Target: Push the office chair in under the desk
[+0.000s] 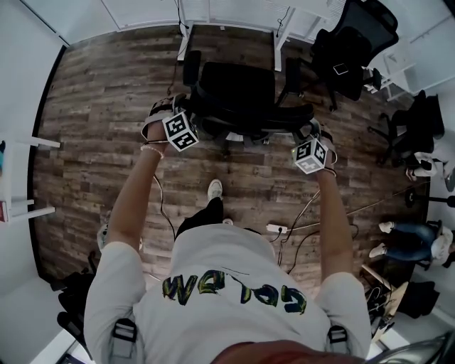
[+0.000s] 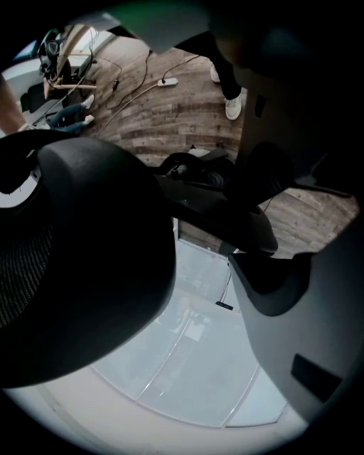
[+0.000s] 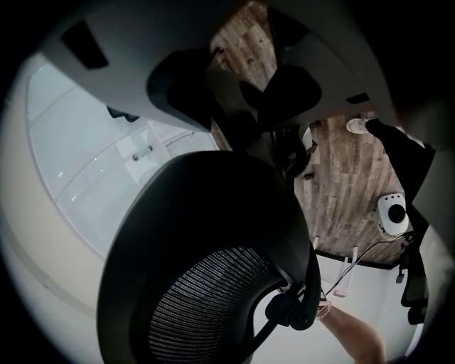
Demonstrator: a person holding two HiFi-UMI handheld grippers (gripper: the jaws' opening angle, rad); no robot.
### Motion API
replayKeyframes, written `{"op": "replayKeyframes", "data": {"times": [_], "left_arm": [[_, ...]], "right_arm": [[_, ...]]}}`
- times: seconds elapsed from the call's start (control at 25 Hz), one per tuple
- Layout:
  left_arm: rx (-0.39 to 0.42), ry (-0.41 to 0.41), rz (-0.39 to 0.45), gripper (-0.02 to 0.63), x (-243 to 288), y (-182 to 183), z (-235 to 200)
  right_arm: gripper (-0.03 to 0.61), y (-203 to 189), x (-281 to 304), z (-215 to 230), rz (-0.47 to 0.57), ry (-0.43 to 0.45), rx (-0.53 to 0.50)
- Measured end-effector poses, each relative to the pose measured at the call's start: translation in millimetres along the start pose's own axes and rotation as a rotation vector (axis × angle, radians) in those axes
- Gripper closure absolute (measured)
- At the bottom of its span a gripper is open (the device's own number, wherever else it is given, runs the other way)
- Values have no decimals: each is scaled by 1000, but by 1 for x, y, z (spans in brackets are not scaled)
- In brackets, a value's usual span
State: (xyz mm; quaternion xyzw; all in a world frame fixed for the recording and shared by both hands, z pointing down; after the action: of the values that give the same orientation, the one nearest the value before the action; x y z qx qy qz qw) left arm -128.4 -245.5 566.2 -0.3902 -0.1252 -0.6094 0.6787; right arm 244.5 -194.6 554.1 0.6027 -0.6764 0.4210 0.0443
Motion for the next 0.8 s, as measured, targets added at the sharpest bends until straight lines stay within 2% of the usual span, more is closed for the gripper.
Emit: {"op": "replayKeyframes", "data": {"times": [0.8], "left_arm": [[32,-1,35,397,87,-18,-95]], "right_arm": [[367,32,92,52,-8,-42,29]]}}
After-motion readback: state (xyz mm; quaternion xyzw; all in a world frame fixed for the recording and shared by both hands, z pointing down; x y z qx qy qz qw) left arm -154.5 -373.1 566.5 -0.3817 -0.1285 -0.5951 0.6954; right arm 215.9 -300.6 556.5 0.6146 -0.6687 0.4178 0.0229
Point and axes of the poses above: the fingertips, and each gripper's own axes: x forward along the fingers, z to its right, y out of its top, the point moved 5 cm from there along -x, backward along the fingers, and after that the axes turned 6 degrees about z, right-handed, at the moved point
